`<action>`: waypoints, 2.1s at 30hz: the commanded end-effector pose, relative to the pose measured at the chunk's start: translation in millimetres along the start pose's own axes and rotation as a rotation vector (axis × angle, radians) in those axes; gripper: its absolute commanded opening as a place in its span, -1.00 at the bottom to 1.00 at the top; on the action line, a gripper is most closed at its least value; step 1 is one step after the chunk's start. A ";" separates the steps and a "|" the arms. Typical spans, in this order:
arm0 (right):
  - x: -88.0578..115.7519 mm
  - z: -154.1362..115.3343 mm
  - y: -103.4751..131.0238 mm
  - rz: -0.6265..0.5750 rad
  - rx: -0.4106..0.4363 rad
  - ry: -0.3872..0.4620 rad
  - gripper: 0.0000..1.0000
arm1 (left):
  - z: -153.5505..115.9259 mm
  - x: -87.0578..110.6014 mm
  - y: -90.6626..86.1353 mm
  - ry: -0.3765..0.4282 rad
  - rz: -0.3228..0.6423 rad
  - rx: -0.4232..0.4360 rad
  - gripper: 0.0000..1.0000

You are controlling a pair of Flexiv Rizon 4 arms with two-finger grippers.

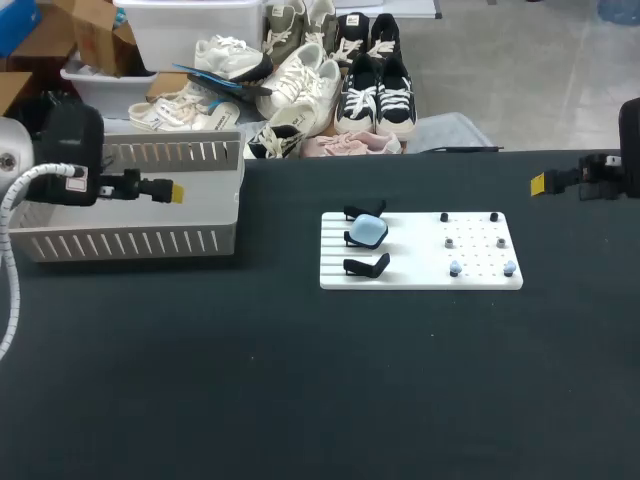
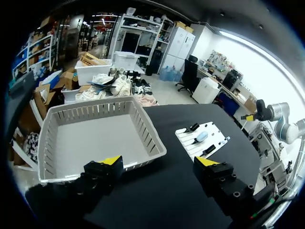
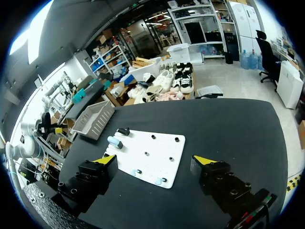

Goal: Pick up each earbud case from the left stands, insert the matching earbuds, close the lid, and place the case in the box.

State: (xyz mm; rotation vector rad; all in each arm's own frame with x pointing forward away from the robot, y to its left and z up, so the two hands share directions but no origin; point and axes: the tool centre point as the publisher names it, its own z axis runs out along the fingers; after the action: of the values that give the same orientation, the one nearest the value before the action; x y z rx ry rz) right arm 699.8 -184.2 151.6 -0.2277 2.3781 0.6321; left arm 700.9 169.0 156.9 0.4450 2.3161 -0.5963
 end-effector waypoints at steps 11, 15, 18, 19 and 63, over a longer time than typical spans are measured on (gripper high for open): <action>0.5 0.3 -1.0 -0.001 -0.004 -0.001 1.00 | 29.4 -16.2 -34.0 -0.064 0.610 0.233 1.00; 0.5 0.3 -1.0 -0.001 -0.004 -0.001 1.00 | 39.8 -20.4 -47.4 -0.045 0.722 0.297 1.00; 0.5 0.3 -1.0 -0.001 -0.004 -0.001 1.00 | 54.2 -21.4 -58.7 -0.019 0.829 0.325 1.00; 0.5 0.3 -1.0 -0.001 -0.004 -0.001 1.00 | 58.3 -21.6 -62.6 -0.016 0.854 0.329 1.00; 0.5 0.3 -1.0 -0.001 -0.004 -0.001 1.00 | 215.1 -0.9 -136.6 -0.012 0.918 0.540 1.00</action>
State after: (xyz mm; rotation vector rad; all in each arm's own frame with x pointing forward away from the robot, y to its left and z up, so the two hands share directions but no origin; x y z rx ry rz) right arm 699.8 -184.2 151.6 -0.2276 2.3782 0.6320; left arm 744.3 -50.2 64.8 1.6061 1.6319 -0.7036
